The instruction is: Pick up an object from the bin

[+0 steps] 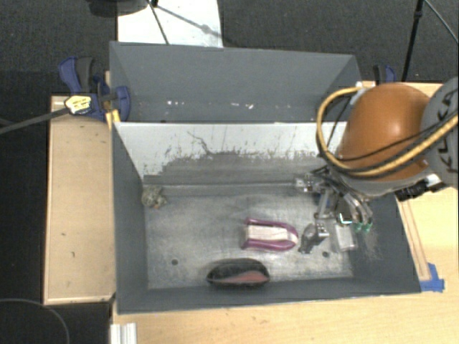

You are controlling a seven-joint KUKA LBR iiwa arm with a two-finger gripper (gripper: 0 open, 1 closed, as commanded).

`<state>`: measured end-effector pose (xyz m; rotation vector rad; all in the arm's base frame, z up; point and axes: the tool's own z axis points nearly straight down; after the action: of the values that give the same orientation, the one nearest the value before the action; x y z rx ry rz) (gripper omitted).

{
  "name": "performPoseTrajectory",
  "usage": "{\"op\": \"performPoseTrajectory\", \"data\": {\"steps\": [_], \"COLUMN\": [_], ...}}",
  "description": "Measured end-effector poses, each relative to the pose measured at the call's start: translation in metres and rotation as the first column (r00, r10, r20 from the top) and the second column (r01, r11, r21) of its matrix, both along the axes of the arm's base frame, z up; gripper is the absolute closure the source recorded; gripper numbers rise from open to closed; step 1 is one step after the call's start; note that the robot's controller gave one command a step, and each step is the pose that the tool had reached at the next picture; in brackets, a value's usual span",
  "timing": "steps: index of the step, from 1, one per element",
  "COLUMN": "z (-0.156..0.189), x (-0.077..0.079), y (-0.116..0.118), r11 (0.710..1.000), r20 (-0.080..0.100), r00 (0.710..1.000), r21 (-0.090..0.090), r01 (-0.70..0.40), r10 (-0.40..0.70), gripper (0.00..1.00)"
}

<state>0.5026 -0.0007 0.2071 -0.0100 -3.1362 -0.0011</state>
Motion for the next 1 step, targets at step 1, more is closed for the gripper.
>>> {"op": "performPoseTrajectory", "data": {"steps": [1], "z": [-0.1192], "x": [-0.0089], "y": [0.0111], "r11": [0.998], "r20": [0.0], "r00": [0.998], "r21": [0.0], "r01": [0.057], "r10": [-0.057], "gripper": [0.0]}}
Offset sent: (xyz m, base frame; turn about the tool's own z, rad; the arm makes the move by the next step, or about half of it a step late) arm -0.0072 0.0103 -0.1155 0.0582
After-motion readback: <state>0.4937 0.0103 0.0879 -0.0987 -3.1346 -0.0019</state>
